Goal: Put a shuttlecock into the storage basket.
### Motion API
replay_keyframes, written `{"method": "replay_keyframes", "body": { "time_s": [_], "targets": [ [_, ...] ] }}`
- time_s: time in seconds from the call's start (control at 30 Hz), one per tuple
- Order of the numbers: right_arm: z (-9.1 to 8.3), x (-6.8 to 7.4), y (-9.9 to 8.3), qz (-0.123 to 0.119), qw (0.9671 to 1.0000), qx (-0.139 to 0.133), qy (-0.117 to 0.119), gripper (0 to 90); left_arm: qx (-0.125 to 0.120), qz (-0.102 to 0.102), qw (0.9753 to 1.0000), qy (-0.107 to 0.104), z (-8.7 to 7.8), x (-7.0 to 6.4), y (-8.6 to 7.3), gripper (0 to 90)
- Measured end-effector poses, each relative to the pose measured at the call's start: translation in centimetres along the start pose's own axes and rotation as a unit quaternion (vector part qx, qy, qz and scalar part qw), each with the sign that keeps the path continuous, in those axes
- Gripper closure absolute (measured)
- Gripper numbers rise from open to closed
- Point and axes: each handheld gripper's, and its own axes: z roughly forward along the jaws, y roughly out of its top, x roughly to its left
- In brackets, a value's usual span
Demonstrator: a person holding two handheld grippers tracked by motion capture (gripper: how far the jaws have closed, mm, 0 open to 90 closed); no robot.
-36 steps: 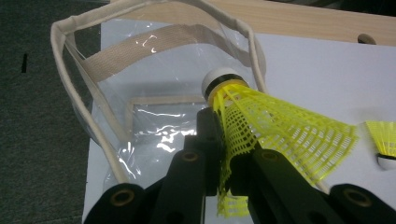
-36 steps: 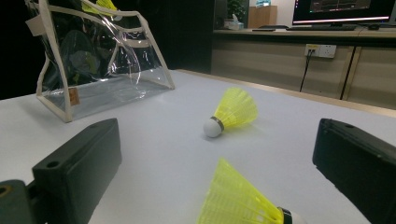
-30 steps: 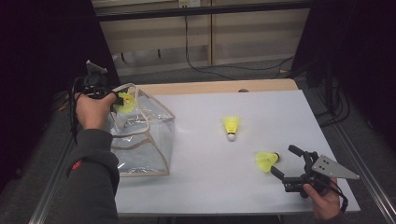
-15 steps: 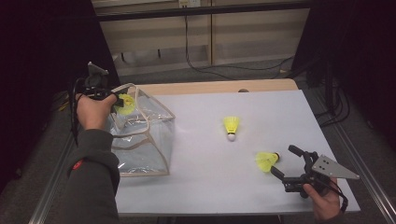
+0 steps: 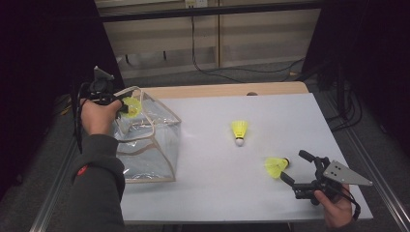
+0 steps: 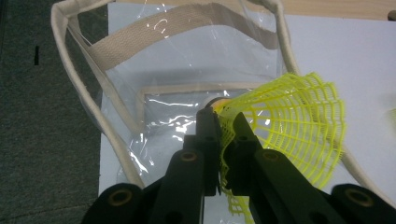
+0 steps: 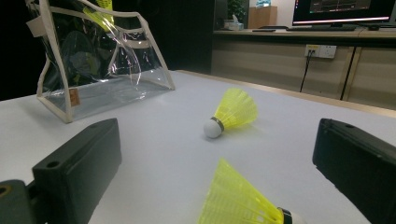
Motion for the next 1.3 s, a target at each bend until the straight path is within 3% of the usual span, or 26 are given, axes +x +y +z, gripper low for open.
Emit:
{"method": "replay_keyframes", "body": {
  "time_s": [0.67,1.3],
  "targets": [
    [0.0,0.0,0.0,0.0,1.0,0.0,0.001,1.0,-0.002,-0.005,1.0,0.008,0.3,0.5,-0.2,86.0],
    [0.0,0.0,0.0,-0.001,1.0,0.001,0.001,1.0,-0.019,0.002,0.9998,-0.006,-0.8,0.1,0.0,73.4]
  ]
}}
